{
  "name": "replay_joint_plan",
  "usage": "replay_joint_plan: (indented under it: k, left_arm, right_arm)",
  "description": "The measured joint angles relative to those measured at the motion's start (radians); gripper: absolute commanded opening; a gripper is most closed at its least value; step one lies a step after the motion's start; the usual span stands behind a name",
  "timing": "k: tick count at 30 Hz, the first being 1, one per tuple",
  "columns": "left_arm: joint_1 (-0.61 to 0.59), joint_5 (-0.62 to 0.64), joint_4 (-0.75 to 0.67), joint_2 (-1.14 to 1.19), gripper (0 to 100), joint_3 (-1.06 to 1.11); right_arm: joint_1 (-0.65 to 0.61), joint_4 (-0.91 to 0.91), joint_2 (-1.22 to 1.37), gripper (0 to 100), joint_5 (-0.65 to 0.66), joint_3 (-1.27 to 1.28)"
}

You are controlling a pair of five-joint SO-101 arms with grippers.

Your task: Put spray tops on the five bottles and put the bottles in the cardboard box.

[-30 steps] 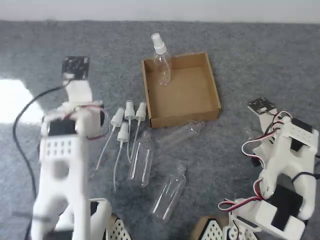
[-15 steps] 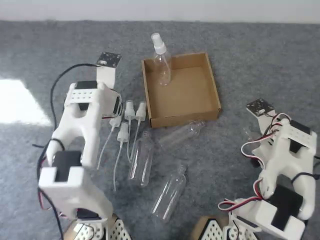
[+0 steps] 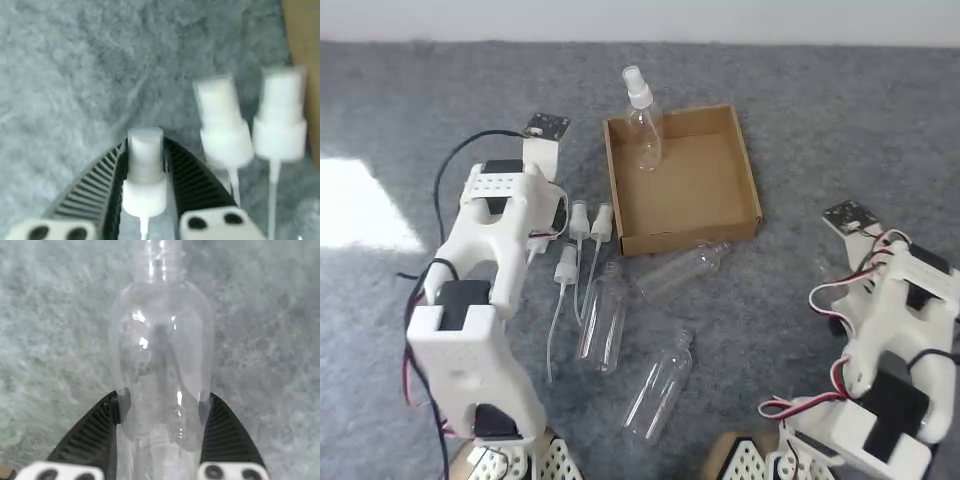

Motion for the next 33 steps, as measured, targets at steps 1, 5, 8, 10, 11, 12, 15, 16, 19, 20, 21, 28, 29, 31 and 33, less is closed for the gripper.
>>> replay_joint_plan:
  k: [1,5,8,10,11,12,15,16,19,20,21,28,29,31,33]
  left_arm:
    - [0.000,0.000,0.028,-0.015,1,0.002]
    - [-0.005,0.015,0.095,-0.181,1,0.023]
    - [-0.003,0.052,0.123,-0.367,1,0.114]
    - [0.003,0.083,0.127,-0.508,1,0.204]
    - [0.012,0.092,0.129,-0.577,1,0.252]
    - [0.025,0.094,0.129,-0.646,1,0.298]
    - [0.041,0.103,0.129,-0.829,1,0.425]
    - [0.043,0.104,0.129,-0.881,1,0.457]
    - [0.058,0.104,0.129,-0.993,1,0.543]
    - [0.058,0.104,0.124,-1.017,1,0.575]
    - [0.055,0.104,0.107,-1.036,1,0.608]
    - [0.055,0.104,-0.066,-1.068,1,0.793]
    - [0.055,0.104,-0.072,-1.068,1,0.793]
    - [0.055,0.104,-0.075,-1.068,1,0.799]
    - [0.055,0.104,-0.075,-1.068,1,0.799]
  right_arm:
    - [0.017,0.000,0.000,8.2,0.000,0.000]
    - [0.075,-0.021,0.000,9.8,0.000,0.000]
    - [0.109,-0.043,0.000,18.0,0.000,0.000]
    - [0.112,-0.046,0.000,23.4,0.000,0.000]
    - [0.112,-0.046,0.000,25.2,0.000,0.000]
    - [0.114,-0.046,0.000,26.4,0.000,0.000]
    - [0.114,-0.023,0.000,27.9,-0.012,0.000]
    - [0.110,-0.015,0.000,27.8,-0.020,0.002]
    - [0.064,-0.002,0.000,27.8,-0.037,0.002]
    - [0.049,0.002,0.000,27.9,-0.040,0.002]
    - [0.032,0.002,0.000,27.9,-0.043,0.002]
    - [-0.040,0.095,0.000,27.9,-0.092,-0.081]
    - [-0.048,0.110,0.000,27.9,-0.098,-0.109]
    - [-0.055,0.135,0.000,27.9,-0.101,-0.160]
    - [-0.057,0.170,0.000,27.9,-0.103,-0.198]
